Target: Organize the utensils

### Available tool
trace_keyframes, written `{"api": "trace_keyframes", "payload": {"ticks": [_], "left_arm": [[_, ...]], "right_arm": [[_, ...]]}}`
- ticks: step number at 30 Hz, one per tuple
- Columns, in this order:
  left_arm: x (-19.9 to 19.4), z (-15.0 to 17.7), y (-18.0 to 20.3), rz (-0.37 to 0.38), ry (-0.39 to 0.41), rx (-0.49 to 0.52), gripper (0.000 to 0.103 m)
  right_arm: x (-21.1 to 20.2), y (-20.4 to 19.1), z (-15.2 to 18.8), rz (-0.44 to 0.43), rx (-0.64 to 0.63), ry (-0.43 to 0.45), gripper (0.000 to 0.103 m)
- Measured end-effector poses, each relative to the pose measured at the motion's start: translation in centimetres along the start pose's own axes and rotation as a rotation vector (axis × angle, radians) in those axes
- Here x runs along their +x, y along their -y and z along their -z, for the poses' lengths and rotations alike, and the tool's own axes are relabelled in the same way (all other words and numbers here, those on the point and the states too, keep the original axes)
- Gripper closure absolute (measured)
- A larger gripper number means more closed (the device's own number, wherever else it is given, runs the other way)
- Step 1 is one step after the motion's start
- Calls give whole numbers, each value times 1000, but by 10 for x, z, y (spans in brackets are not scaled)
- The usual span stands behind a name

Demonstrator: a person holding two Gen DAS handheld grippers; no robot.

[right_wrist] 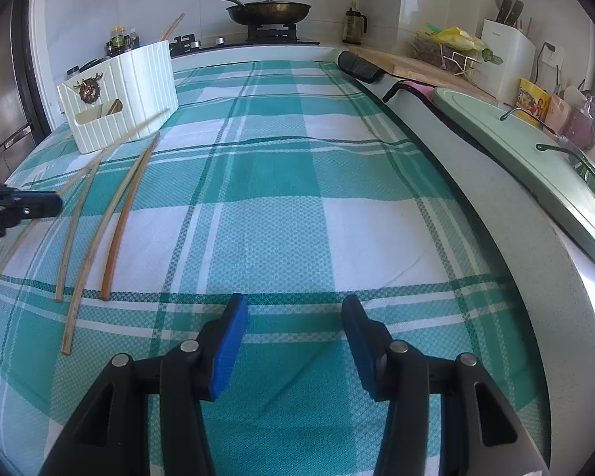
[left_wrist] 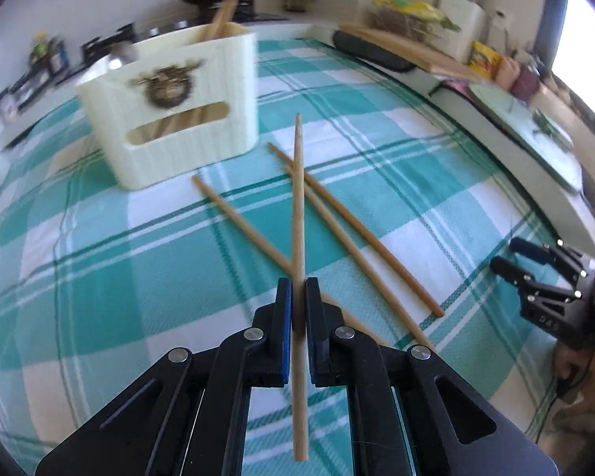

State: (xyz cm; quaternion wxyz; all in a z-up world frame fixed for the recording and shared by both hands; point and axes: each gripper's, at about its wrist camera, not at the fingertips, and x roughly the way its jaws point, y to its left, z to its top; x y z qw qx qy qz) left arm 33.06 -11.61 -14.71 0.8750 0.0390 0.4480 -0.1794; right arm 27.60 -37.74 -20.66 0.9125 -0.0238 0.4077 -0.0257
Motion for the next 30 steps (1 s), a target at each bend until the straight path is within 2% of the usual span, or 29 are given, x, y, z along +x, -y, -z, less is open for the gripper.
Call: {"api": "trace_keyframes", "payload": {"ticks": [4, 6, 8, 10, 12, 14, 17, 21, 27, 30], "left_arm": [[-17, 28, -43, -102, 1, -156, 98], [-16, 42, -58, -162, -8, -185, 97], [-9, 54, -64, -172, -26, -194, 97], [-4, 61, -69, -177, -40, -206, 87], [-3, 66, -72, -185, -36, -219, 56], [-5, 67, -77, -191, -20, -233, 40], [-2, 63, -87, -179, -27, -238, 31], [6, 62, -93, -205, -32, -226, 29], [10, 64, -91, -250, -8, -207, 23], [9, 65, -89, -259, 0, -204, 22]], "right_arm": [[0, -1, 0, 6, -5, -1, 53], [0, -2, 0, 10, -8, 0, 53], [0, -3, 0, 16, -13, 1, 53], [0, -4, 0, 20, -17, 2, 53], [0, -4, 0, 21, -18, 2, 53], [0, -4, 0, 20, -17, 2, 53], [0, -4, 0, 21, -18, 2, 53], [-1, -5, -1, 18, -16, -1, 53], [-12, -36, -26, -179, -51, 21, 53], [-1, -66, -42, -292, -103, -26, 53]]}}
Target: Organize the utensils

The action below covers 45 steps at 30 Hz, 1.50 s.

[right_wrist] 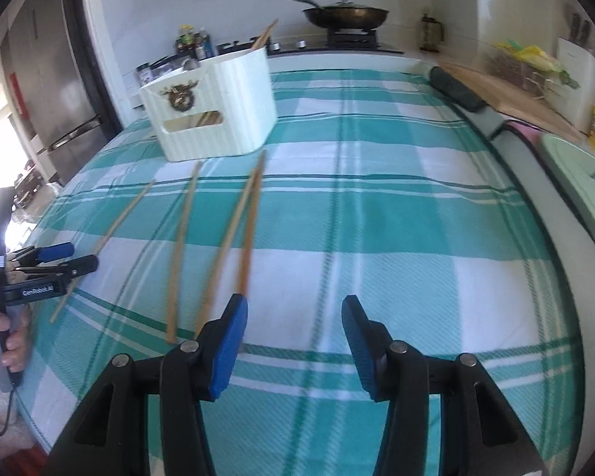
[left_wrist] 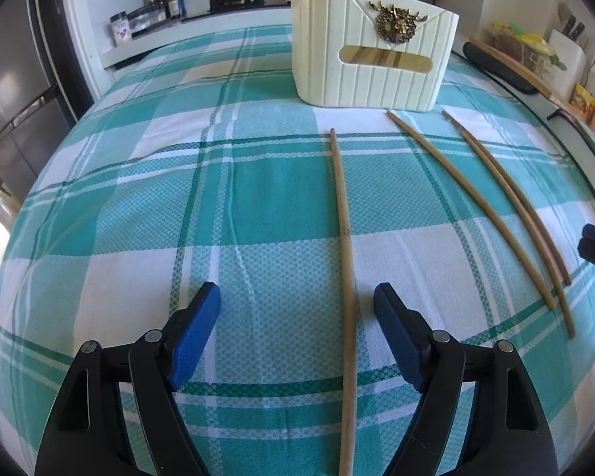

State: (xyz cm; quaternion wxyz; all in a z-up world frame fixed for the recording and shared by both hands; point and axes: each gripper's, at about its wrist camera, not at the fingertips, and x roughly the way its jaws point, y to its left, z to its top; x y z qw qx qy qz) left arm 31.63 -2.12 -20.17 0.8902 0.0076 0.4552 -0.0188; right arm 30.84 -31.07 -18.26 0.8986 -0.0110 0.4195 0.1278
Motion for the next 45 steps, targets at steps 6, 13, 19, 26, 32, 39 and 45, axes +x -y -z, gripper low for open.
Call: {"api": "trace_keyframes", "payload": {"ticks": [6, 13, 19, 26, 32, 39, 45], "left_arm": [[-1, 2, 1, -8, 10, 3, 22], [-2, 6, -1, -20, 22, -9, 18], [0, 7, -12, -42, 3, -16, 3], [5, 1, -23, -18, -13, 0, 0], [6, 1, -22, -18, 14, -8, 0], [8, 0, -24, -9, 16, -22, 0], [10, -1, -30, -11, 17, -20, 0]], "right_arm": [[43, -32, -15, -20, -129, -95, 79], [35, -15, -6, 120, -11, -48, 96], [3, 5, 27, 230, 51, -18, 95], [4, 18, 24, 213, -35, -41, 50], [15, 31, 18, 170, -3, -28, 35], [16, 31, 18, 172, -4, -28, 35], [16, 31, 18, 172, -4, -28, 34]]}}
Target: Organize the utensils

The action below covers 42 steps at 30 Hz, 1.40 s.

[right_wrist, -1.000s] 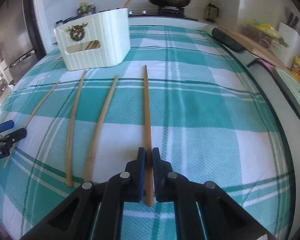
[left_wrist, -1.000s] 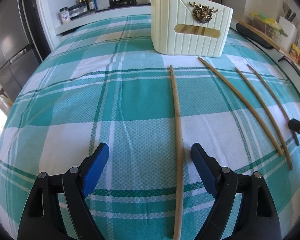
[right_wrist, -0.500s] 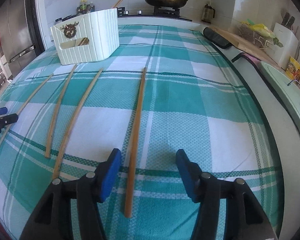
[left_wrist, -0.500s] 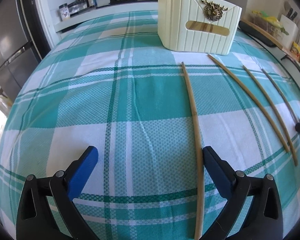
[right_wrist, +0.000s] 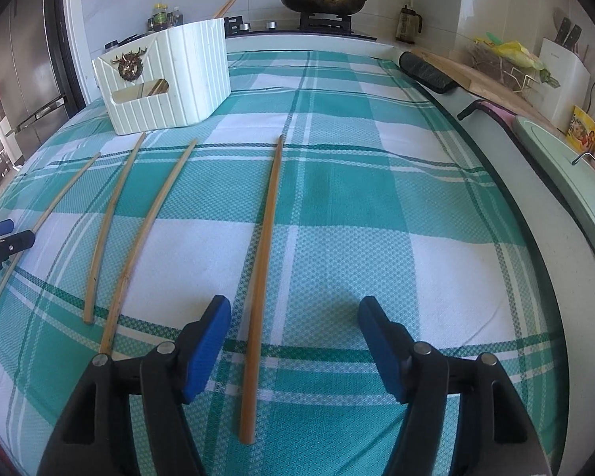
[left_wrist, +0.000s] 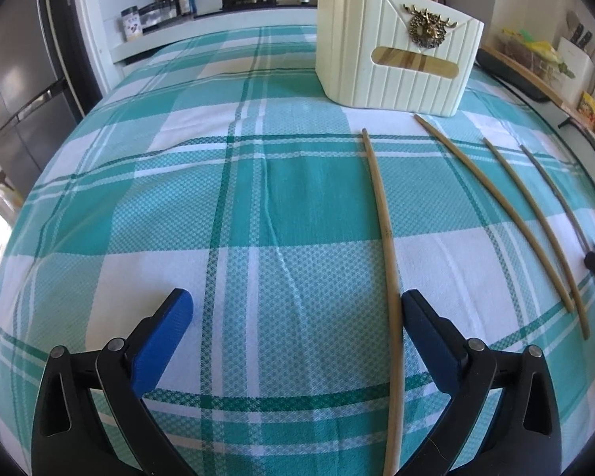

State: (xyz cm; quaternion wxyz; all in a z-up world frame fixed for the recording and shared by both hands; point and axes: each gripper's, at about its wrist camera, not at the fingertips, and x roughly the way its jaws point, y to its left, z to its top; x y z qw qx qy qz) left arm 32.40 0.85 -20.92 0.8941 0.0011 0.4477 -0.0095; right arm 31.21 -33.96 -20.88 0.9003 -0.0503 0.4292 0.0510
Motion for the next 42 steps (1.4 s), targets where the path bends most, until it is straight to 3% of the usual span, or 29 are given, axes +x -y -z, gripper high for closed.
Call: {"api": "trace_keyframes", "payload": {"ticks": [22, 30, 36, 40, 42], "left_arm": [[0, 0, 4, -2, 2, -4, 0], [-1, 0, 6, 35, -33, 49, 0], [-1, -14, -3, 159, -140, 108, 1], [15, -41, 0, 179, -192, 127, 1], [25, -54, 9, 168, -211, 159, 7]], "right_arm": [[0, 0, 0, -1, 1, -1, 34], [0, 0, -1, -5, 2, -3, 34], [-4, 6, -8, -19, -98, -142, 34], [5, 13, -21, -40, -149, -204, 34], [13, 14, -32, -52, -155, -222, 34]]}}
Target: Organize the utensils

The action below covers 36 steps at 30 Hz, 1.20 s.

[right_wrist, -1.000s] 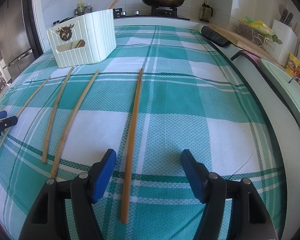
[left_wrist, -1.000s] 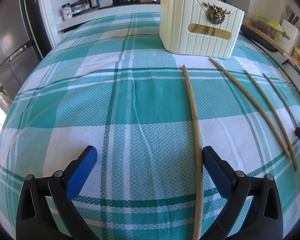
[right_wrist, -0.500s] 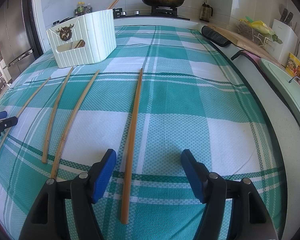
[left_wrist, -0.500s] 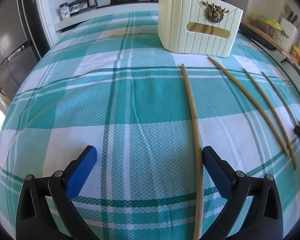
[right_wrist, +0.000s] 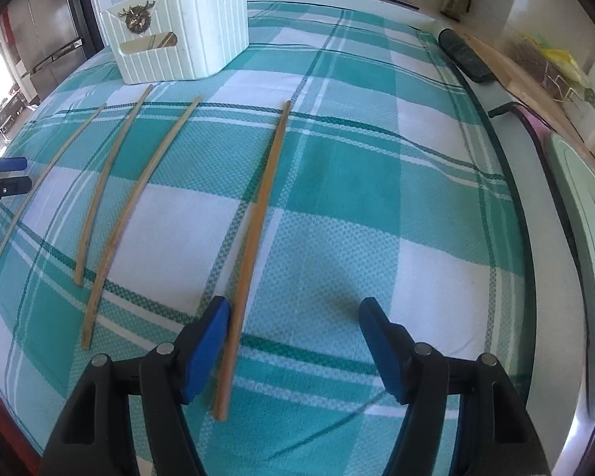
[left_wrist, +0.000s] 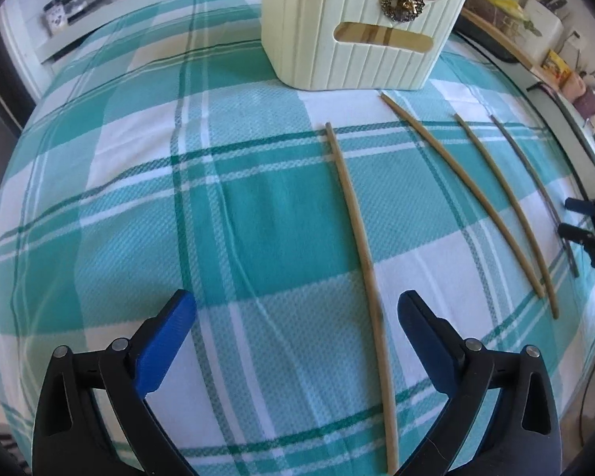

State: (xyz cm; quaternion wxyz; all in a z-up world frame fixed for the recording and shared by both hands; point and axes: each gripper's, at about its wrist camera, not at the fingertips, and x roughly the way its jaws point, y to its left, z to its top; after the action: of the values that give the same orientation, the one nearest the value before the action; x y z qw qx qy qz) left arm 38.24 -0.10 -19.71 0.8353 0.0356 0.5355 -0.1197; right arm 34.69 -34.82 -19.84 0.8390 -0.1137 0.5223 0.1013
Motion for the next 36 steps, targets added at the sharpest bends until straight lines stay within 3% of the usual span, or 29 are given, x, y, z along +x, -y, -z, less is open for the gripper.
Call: {"api": "trace_keyframes", "payload": {"ticks": [3, 5, 7, 9, 11, 12, 17, 27, 32, 36], "left_arm": [[12, -22, 9, -60, -26, 41, 19], [15, -35, 15, -40, -39, 45, 30], [18, -47, 23, -47, -52, 57, 45], [20, -57, 31, -36, -59, 68, 80], [24, -67, 33, -25, -56, 71, 95], [26, -71, 35, -16, -49, 70, 96], [7, -69, 21, 44, 32, 4, 99], [-144, -29, 19, 146, 363, -12, 99], [-186, -13, 16, 173, 451, -18, 99], [-212, -20, 8, 185, 518, -31, 99]], "right_arm": [[11, 1, -24, -10, -7, -7, 34], [20, 1, -44, -15, -6, 1, 34], [29, -2, -65, -23, -2, 2, 43], [40, -4, -86, -31, 6, -2, 63], [47, -5, -103, -22, 19, 10, 84], [49, -4, -111, -16, 30, 15, 96], [41, 0, -115, -33, 100, 57, 97], [-112, -1, -76, -160, 127, 355, 97], [-164, -7, -60, -177, 122, 449, 97], [-188, -14, -65, -173, 121, 534, 97]]}}
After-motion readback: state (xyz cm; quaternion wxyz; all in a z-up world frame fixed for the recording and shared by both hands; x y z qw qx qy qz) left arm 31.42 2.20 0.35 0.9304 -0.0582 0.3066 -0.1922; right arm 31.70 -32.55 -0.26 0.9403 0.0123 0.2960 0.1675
